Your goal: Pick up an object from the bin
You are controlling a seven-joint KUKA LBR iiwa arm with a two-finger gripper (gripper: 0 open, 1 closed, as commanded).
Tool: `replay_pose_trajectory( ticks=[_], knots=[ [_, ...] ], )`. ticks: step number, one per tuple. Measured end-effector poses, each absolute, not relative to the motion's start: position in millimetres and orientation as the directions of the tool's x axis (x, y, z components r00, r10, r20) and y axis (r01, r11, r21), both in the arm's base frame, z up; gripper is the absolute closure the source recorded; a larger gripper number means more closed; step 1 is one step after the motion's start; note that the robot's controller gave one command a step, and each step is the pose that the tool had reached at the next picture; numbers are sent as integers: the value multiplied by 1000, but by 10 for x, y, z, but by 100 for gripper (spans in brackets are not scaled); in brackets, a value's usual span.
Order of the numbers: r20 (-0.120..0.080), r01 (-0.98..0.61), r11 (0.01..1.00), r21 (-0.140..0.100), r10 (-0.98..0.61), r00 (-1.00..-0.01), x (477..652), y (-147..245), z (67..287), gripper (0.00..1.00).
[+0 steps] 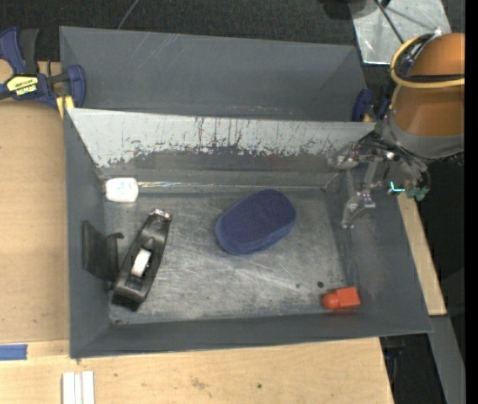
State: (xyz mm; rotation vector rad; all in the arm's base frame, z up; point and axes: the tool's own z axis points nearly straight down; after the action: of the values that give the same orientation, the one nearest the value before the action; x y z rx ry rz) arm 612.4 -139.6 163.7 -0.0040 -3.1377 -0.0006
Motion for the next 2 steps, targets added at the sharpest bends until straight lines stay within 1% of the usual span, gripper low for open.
replay_pose_trajectory(
  ticks=[1, 2],
  knots=[
    [5, 77, 997, 1, 77, -997, 5928, -895, 883, 0],
    [-8, 131, 991, 1, 131, -991, 6121, -142, 758, 0]
  ],
)
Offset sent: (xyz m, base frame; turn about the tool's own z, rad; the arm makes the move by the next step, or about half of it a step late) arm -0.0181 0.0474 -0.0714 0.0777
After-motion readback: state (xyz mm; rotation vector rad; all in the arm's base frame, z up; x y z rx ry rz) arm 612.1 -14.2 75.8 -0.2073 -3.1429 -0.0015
